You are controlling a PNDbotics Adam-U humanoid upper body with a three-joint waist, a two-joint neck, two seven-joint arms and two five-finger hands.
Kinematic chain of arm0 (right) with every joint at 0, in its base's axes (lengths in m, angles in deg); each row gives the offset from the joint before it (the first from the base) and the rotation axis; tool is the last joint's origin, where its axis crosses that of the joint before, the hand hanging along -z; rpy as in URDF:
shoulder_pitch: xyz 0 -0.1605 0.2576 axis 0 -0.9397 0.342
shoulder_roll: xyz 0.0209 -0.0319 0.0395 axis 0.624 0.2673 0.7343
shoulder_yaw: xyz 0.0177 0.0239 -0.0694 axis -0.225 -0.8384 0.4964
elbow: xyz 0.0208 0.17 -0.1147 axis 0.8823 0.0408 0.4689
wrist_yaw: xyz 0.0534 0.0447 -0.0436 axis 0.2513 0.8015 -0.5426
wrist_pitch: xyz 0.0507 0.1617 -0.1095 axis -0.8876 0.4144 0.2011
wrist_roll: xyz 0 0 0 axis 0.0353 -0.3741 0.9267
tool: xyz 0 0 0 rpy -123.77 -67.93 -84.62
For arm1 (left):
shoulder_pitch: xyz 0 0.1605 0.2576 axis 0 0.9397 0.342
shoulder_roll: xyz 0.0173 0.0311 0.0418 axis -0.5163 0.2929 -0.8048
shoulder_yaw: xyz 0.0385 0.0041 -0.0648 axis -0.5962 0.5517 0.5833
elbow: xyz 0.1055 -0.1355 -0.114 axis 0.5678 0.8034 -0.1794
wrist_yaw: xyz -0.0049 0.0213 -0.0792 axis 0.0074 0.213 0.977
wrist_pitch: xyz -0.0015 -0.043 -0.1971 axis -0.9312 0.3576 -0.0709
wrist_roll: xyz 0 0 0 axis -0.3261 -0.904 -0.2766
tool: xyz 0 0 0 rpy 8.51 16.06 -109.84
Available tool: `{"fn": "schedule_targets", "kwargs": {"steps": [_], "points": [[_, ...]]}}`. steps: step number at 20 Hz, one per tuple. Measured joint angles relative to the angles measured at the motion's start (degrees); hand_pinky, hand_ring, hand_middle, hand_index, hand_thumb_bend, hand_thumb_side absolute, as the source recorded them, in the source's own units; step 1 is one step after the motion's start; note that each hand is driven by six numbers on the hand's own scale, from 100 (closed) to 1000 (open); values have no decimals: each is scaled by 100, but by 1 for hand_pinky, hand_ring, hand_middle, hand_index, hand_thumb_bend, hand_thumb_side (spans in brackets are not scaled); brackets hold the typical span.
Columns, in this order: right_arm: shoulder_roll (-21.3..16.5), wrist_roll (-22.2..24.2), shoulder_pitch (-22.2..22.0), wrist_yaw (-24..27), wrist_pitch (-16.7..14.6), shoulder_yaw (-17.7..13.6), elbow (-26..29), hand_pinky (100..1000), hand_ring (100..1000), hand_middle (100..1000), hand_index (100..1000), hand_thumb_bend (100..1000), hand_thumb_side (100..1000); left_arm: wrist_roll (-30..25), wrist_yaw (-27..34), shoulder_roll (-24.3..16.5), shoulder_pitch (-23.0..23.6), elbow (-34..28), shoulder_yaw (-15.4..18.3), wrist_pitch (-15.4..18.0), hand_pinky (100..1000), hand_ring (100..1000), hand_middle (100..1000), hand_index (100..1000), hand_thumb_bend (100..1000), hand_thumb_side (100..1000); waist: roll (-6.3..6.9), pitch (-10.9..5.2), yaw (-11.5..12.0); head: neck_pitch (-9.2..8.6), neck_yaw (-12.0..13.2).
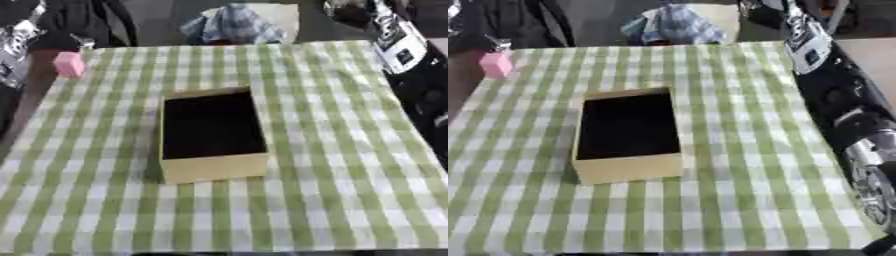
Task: Pick up objects on the table and place them in the box.
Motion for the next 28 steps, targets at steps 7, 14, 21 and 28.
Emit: {"fn": "schedule_targets", "kwargs": {"steps": [7,14,21,28], "points": [[-14,3,-25,-17,-2,0,-1,754,886,891,932,418,602,-212,-853,-152,-8,49,95,-3,856,900,903,929,792,255,-5,-1,13,0,-13],[-52,45,-26,-19,-45,0,11,755,886,891,933,418,602,-180,-1040,-335,46,66,180,3,845,868,877,917,748,204,-46,72,4,0,-22],[-153,179,-41,-16,-176,42,258,757,884,887,934,416,599,-8,-1042,-486,106,61,215,-13,842,861,864,910,730,199,-116,255,-16,-2,-24],[-224,290,-101,28,-265,101,503,755,882,886,935,416,598,163,-998,-597,119,47,238,-28,838,847,845,895,695,180,-165,497,-29,-4,-17]]}}
